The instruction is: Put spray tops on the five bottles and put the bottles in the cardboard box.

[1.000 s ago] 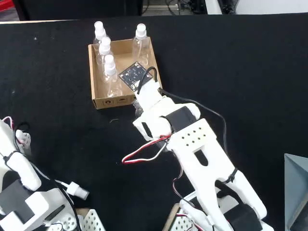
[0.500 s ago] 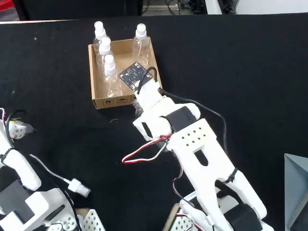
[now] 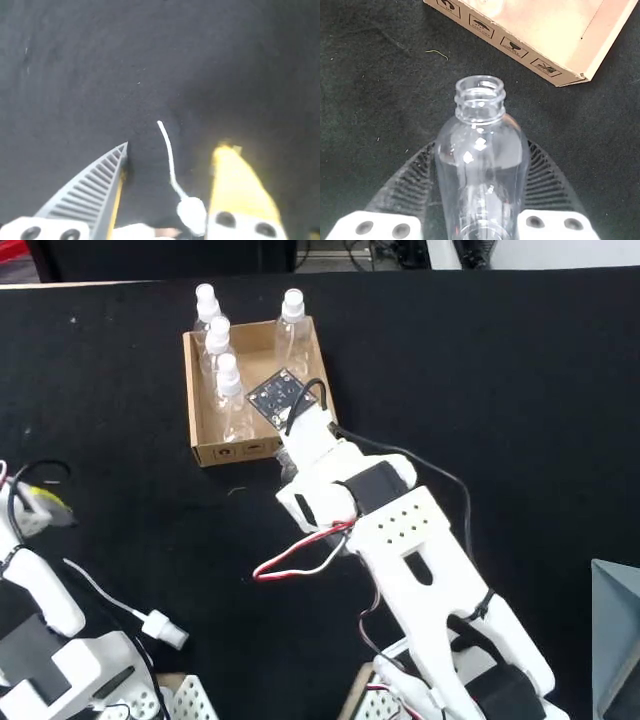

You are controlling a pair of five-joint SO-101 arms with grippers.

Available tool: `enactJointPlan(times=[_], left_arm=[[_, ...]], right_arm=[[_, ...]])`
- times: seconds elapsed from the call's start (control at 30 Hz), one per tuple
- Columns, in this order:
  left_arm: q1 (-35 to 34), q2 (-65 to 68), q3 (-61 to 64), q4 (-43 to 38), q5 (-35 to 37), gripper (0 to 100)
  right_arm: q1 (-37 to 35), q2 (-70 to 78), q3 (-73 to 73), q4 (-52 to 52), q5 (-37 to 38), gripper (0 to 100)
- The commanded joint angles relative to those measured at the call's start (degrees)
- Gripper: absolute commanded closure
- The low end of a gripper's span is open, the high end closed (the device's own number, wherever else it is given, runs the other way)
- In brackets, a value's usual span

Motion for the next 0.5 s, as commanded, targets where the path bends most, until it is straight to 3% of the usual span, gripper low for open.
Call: enactJointPlan(times=[0.0, 0.47], left_arm=[[4.0, -1.8, -2.0, 0.4, -14.2, 81], [10.2, -2.5, -0.7, 2.8, -37.3, 81]], right_arm=[[1.5, -2.5, -0.5, -1.2, 0.0, 88.5], [1.5, -2.9, -0.5, -1.1, 0.1, 88.5]])
